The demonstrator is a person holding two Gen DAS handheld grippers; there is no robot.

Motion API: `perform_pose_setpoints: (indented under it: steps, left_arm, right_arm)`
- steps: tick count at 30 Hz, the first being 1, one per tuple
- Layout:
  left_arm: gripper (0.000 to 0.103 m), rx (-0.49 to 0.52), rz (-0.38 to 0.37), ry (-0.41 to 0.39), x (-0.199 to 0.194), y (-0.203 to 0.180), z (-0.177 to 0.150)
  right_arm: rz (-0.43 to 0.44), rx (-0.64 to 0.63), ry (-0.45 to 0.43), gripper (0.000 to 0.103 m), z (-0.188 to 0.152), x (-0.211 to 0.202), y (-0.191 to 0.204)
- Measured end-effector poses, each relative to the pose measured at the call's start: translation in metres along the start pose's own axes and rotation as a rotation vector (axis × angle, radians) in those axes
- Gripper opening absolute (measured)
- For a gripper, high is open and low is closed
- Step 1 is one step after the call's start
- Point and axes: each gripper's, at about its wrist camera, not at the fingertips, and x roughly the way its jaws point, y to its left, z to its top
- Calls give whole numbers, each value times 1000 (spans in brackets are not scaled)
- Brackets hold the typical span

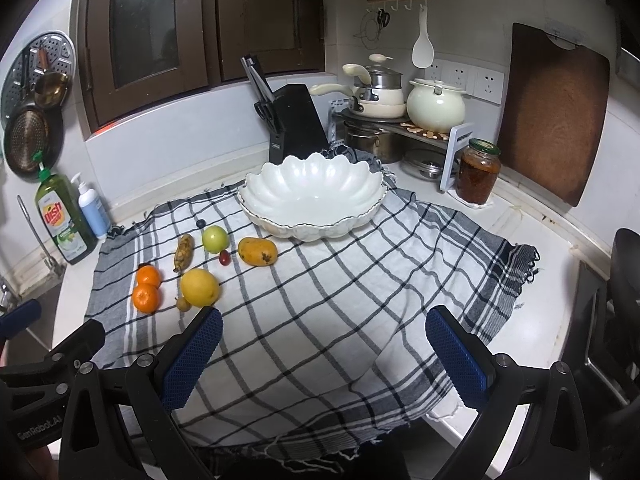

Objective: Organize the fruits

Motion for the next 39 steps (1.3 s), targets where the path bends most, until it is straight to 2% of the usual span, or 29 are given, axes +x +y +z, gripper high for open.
perform_pose_setpoints:
  steps: [22,39]
  left_arm:
    - [102,-2,-1,12,11,5,3]
    - [102,-48,2,43,50,35,6]
  right_arm:
    - [1,-10,7,103,2,9,5]
    - [12,-47,45,103,5,50,36]
